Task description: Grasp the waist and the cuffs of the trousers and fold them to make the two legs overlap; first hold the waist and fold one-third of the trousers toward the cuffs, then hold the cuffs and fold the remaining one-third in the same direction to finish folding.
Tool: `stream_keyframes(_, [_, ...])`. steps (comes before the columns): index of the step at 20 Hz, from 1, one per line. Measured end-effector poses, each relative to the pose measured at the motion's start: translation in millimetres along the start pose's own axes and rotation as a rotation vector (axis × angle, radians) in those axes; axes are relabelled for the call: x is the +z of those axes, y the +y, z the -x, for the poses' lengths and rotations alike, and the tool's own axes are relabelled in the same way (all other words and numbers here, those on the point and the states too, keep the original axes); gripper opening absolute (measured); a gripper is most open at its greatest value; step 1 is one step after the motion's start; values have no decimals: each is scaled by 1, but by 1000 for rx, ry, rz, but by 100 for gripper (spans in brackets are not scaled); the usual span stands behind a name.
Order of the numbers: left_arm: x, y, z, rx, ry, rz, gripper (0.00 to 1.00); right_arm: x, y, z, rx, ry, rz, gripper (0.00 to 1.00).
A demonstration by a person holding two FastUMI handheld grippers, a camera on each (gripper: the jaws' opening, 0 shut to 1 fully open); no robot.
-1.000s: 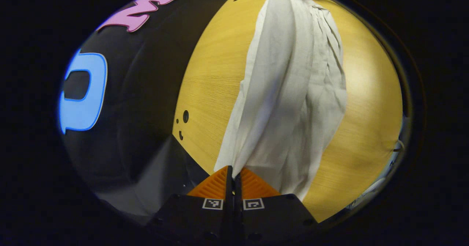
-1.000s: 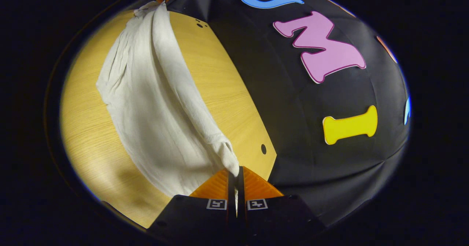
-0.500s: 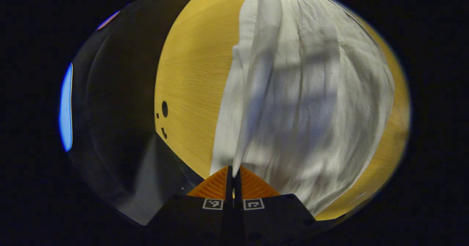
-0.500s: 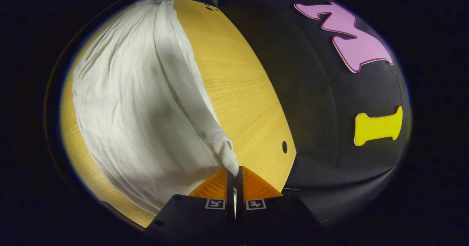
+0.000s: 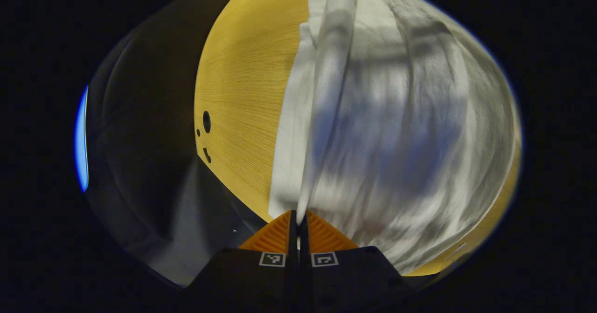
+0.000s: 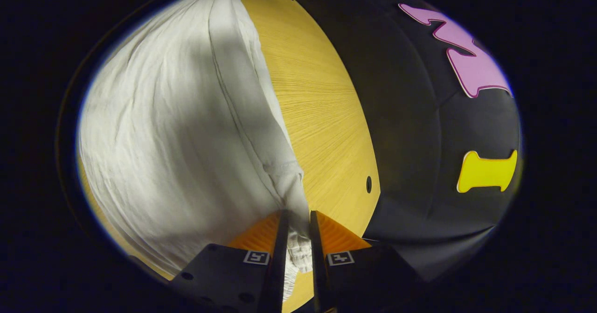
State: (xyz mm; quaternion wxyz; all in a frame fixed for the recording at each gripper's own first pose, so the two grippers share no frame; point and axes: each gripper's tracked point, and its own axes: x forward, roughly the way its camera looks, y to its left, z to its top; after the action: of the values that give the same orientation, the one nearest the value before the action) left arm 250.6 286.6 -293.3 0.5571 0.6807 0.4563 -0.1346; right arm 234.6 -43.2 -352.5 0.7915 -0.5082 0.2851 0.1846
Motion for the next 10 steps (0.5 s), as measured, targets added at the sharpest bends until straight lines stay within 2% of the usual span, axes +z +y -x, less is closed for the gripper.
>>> stream_keyframes(1, [0, 0, -1, -1, -1, 4, 6, -2, -4, 0, -13, 5, 0, 38])
stream_keyframes(3, [-1, 5, -2, 27, 0, -2, 6, -11, -6, 4, -22, 38, -7, 46])
stream_keyframes(5, [-10, 14, 2, 72, 26, -17, 8, -15, -8, 5, -26, 53, -10, 47])
stream_keyframes(6, [-12, 21, 5, 100, 24, -23, 14, -17, -10, 7, -30, 61, -10, 47])
stream_keyframes(9, [-22, 34, 18, 147, 9, -3, 97, -25, -16, 13, -58, 91, -14, 48])
stream_keyframes(10, [-25, 35, 19, 147, -8, 18, 98, -28, -19, 17, -69, 100, -21, 50])
